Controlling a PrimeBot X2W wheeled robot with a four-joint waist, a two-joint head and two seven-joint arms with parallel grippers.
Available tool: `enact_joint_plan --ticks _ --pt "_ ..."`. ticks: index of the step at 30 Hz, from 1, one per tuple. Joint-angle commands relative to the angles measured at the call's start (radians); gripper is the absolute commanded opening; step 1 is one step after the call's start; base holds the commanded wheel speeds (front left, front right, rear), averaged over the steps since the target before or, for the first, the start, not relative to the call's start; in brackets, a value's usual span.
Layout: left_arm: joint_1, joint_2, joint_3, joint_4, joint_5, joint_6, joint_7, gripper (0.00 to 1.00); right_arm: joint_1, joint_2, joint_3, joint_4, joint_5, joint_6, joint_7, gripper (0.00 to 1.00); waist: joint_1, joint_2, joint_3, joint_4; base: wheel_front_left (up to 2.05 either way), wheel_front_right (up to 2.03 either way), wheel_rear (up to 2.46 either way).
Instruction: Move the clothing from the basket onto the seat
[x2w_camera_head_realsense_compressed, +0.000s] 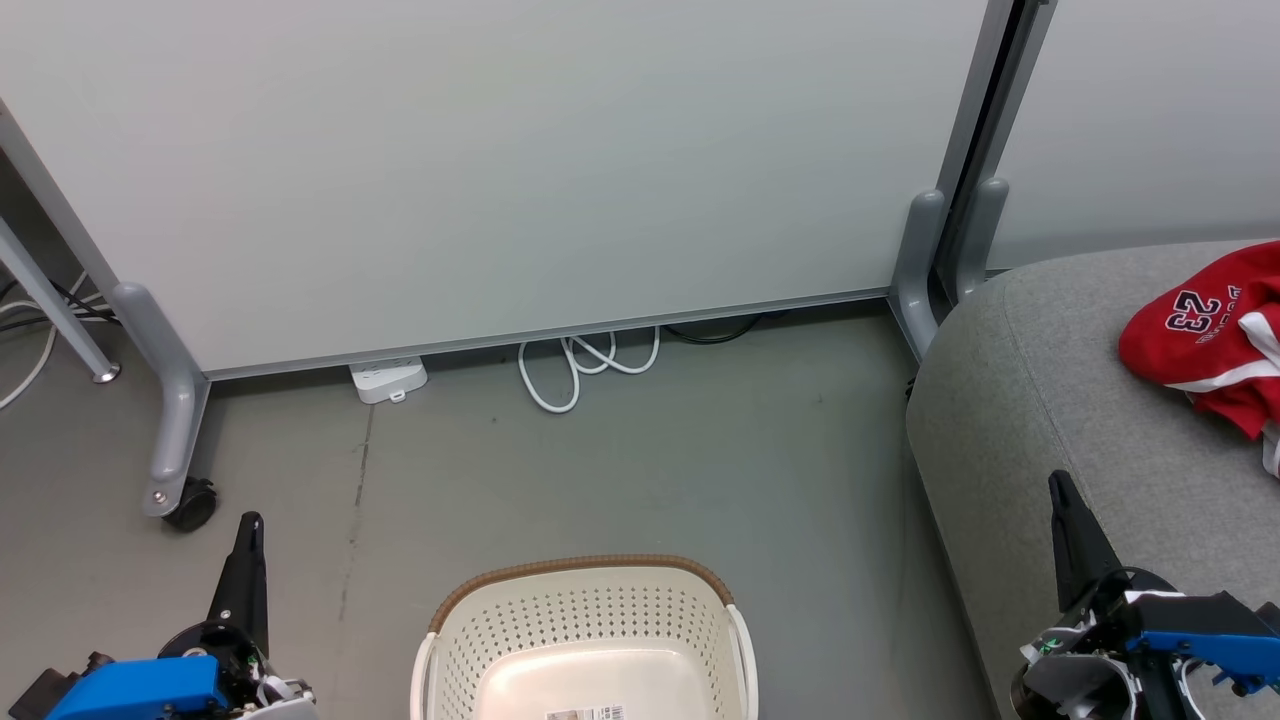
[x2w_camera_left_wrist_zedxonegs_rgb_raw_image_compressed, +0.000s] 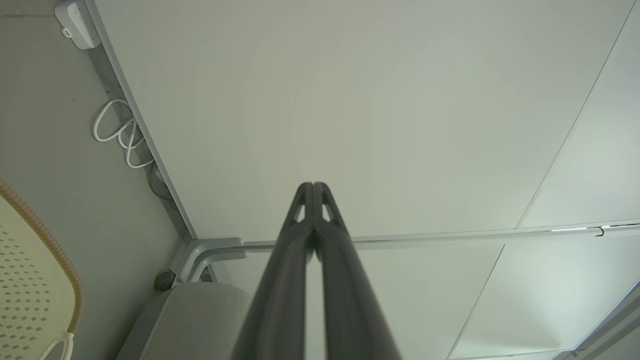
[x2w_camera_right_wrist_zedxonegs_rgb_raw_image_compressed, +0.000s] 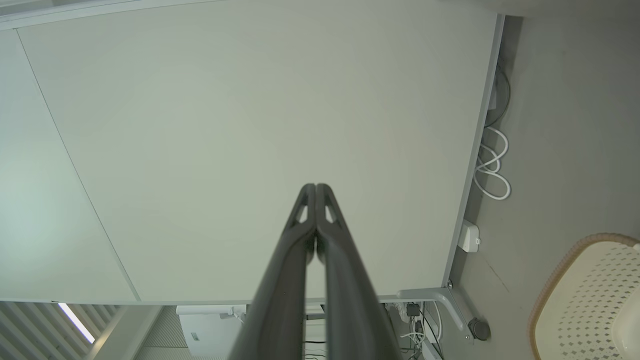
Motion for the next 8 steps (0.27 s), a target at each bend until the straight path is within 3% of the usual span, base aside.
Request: enact_joint_plan --ticks 1,8 --pt "-0.009 0.006 0.003 -0.004 -0.001 -0.006 0.002 0.00 -0.006 0.003 -0.002 -0.004 0.003 0.000 0.003 0.00 0.0001 0.0000 0.000 0.000 0.00 0.00 0.00" --pt "-0.009 0.006 0.003 -0.004 -0.001 -0.006 0.002 0.00 -0.006 0.003 -0.002 -0.004 0.003 0.000 0.003 0.00 0.0001 0.0000 0.000 0.000 0.00 0.00 0.00"
